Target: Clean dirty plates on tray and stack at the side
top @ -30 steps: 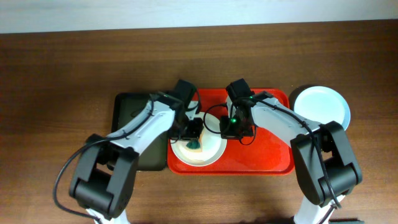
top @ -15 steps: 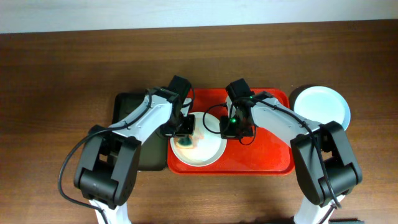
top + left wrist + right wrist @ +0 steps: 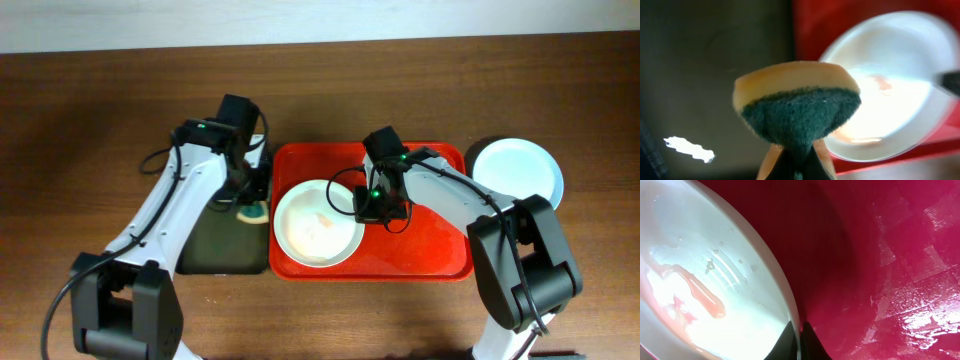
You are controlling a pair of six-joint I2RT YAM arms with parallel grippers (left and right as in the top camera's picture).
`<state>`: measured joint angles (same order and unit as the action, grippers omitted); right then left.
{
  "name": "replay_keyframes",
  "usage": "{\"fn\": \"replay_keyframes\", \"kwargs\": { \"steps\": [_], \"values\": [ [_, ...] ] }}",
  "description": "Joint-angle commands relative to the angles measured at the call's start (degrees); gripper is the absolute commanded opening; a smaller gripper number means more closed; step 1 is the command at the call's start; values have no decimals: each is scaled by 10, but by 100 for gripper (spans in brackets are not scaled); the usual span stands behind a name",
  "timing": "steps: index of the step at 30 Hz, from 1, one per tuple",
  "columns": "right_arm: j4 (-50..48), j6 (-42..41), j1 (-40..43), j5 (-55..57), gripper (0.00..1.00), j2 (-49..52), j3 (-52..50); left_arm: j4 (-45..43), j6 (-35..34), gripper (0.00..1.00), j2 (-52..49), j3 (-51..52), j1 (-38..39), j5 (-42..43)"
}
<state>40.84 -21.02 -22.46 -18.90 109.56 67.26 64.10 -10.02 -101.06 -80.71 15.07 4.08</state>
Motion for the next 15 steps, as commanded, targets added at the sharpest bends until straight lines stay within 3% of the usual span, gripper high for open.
{"fn": "replay_keyframes", "kwargs": {
  "steps": [1,9,10,11,12,15],
  "values": [
    [-2,-5,-9,1,5,-4,-6,-4,-13,0,-2,19,-32,-82],
    [-2,-5,-9,1,5,-4,-6,-116,-12,2,-2,139,-36,-77],
    [-2,-5,-9,1,5,-4,-6,-127,-12,8,-2,149,-36,-77],
    [-2,-5,-9,1,5,-4,-6,-129,-13,24,-2,150,-36,-77],
    [-2,-5,-9,1,5,-4,-6,-131,-12,51,-2,149,-36,-70],
    [-2,-5,-9,1,5,-4,-6,-112,-12,57,-2,122,-36,-42]
  ]
}}
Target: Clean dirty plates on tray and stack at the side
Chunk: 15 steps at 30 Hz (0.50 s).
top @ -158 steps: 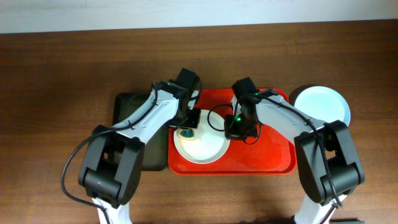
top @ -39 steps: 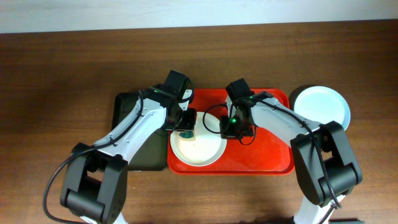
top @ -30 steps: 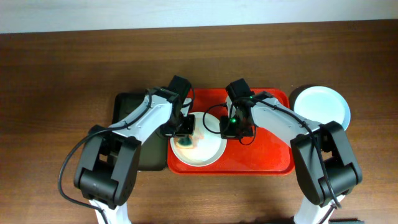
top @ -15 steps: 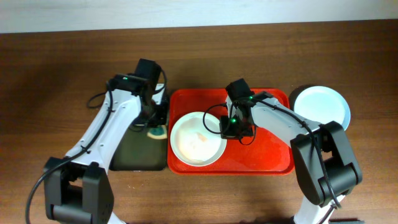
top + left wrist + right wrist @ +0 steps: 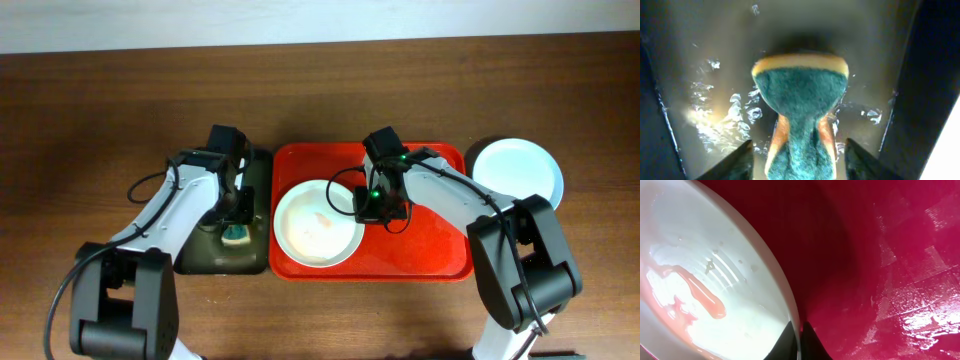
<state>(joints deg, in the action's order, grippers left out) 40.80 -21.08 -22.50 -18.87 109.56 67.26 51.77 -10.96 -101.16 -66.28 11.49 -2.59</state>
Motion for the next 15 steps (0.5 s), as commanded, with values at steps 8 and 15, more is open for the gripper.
{"fn": "replay_keyframes", "kwargs": {
  "steps": [8,15],
  "values": [
    [-2,-4,-8,1,5,-4,-6,38,-1,32,-1,-47,-1,24],
    [-1,-4,-8,1,5,-4,-6,4,-3,27,-1,-10,-1,24]
  ]
}}
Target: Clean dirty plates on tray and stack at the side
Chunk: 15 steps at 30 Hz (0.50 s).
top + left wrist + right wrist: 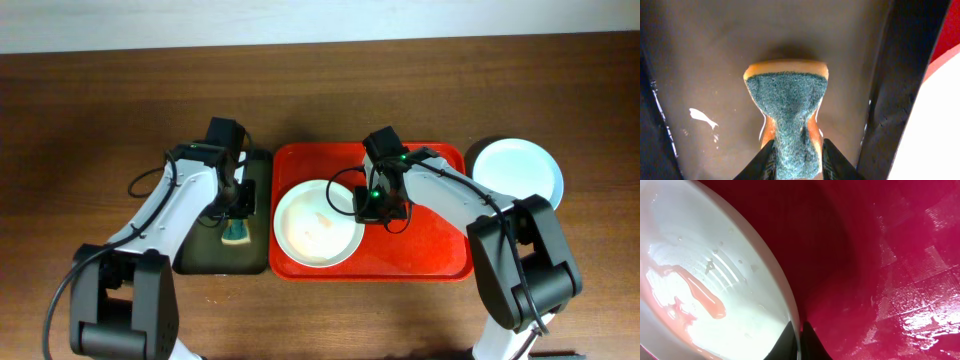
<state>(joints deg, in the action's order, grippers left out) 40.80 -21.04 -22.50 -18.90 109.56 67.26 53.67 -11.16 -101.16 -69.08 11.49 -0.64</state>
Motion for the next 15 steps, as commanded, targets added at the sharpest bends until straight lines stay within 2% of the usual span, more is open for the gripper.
{"fn": "replay_keyframes", "kwargs": {
  "steps": [1,15],
  "values": [
    [-1,-4,-8,1,5,-4,-6,-22,-2,24,-1,24,-1,4],
    [-1,-4,-9,1,5,-4,-6,-49,-17,23,-1,45,-1,2]
  ]
}}
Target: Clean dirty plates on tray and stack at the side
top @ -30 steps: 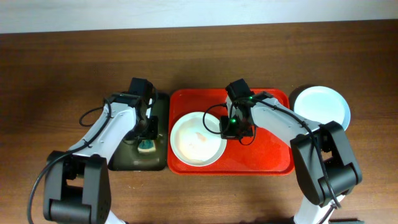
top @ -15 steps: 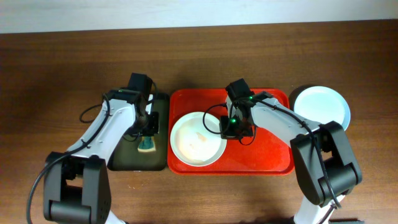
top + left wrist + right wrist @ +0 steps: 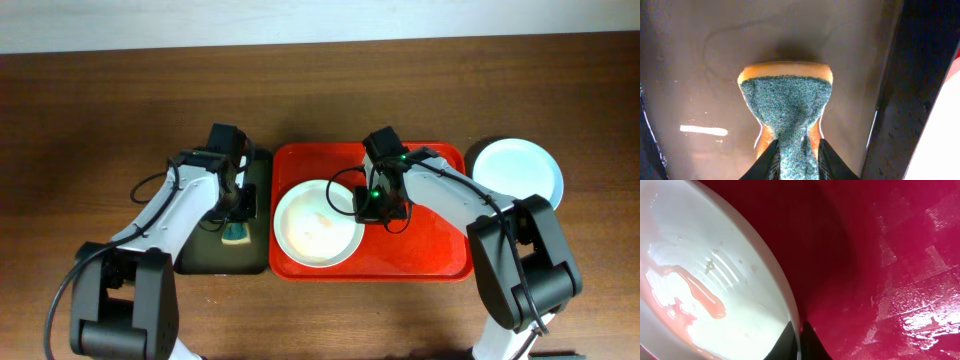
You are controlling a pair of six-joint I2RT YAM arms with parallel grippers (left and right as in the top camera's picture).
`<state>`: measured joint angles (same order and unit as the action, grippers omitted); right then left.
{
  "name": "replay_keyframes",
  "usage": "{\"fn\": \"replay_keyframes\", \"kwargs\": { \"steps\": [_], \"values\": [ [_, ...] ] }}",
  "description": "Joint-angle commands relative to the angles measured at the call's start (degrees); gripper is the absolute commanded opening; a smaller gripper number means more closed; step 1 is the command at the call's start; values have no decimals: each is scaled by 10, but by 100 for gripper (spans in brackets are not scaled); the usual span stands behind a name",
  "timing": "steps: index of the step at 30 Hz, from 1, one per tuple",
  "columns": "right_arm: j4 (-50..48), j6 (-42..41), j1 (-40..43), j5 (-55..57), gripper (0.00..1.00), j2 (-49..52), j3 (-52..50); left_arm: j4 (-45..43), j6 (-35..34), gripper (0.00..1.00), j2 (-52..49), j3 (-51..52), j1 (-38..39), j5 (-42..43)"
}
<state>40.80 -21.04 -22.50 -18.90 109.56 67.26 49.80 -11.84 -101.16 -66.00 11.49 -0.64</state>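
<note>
A white dirty plate (image 3: 318,223) with a reddish smear (image 3: 687,292) lies on the left half of the red tray (image 3: 430,250). My right gripper (image 3: 796,330) is shut on its right rim. A clean white plate (image 3: 518,170) rests on the table right of the tray. My left gripper (image 3: 792,160) is shut on a green and yellow sponge (image 3: 785,102), holding it inside the dark water basin (image 3: 215,250) left of the tray, low over the wet bottom.
The basin's dark right wall (image 3: 900,110) stands between the sponge and the tray. Brown tabletop (image 3: 100,110) surrounds everything. The right arm (image 3: 450,195) reaches across the tray's upper right part.
The left gripper with the sponge has shifted slightly within the basin, with the sponge a little nearer the bottom. The right gripper and the plate have not moved.
At first the left gripper held the sponge at the basin's right edge beside the dirty plate. Then the sponge was down in the basin's water amid ripples, and it has stayed in the basin since. The right gripper held the plate's rim throughout.
</note>
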Motion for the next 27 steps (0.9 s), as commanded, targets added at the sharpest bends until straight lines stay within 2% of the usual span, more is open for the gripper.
{"fn": "replay_keyframes", "kwargs": {
  "steps": [1,11,14,19,20,21,22,24,27],
  "values": [
    [-1,-4,-9,1,5,-4,-6,-18,-13,23,-1,22,-1,2],
    [-1,-4,-9,1,5,-4,-6,-45,-18,22,-1,49,-17,-8],
    [-1,-4,-9,1,5,-4,-6,-46,-18,14,-1,50,-18,18],
    [-1,-4,-8,1,6,-4,-6,-81,-18,15,-1,89,-18,20],
    [-1,-5,-8,1,10,-4,-6,-92,-18,16,-1,98,-18,20],
    [-1,-4,-9,1,11,-4,-6,-93,-18,14,-1,99,-18,20],
    [-2,-5,-9,1,10,-4,-6,-92,-18,0,0,96,-18,21],
    [-1,-4,-8,1,4,-4,-6,-67,-18,0,2,66,-18,28],
    [-1,-4,-9,-19,4,-4,-6,-13,-18,0,37,-2,-18,28]
  ]
}}
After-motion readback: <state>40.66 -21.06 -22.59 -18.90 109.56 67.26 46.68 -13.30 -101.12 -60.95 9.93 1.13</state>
